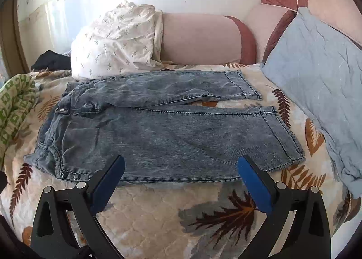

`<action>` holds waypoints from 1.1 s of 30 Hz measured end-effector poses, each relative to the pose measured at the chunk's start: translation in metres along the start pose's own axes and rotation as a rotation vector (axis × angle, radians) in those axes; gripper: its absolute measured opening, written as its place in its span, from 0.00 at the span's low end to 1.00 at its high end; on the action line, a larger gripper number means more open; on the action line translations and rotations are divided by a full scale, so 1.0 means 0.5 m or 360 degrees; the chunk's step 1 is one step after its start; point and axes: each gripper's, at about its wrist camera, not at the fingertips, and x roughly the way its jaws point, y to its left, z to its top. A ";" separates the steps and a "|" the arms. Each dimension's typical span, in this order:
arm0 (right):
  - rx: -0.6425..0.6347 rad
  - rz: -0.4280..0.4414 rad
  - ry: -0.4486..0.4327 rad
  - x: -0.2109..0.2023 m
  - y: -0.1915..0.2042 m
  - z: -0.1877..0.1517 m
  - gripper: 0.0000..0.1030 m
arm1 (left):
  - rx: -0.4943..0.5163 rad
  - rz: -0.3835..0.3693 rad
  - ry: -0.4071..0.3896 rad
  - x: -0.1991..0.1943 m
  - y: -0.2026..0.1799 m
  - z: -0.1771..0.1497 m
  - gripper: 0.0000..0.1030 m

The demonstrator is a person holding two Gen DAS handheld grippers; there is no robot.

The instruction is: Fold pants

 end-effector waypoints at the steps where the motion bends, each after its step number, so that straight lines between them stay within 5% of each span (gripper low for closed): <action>1: -0.0001 0.0000 0.0000 0.000 0.000 0.000 0.98 | 0.0002 -0.0001 0.0003 0.001 -0.001 0.000 1.00; 33: -0.0025 -0.0007 0.0036 0.015 0.000 -0.003 0.98 | 0.0010 0.0027 0.0030 0.015 0.008 -0.012 1.00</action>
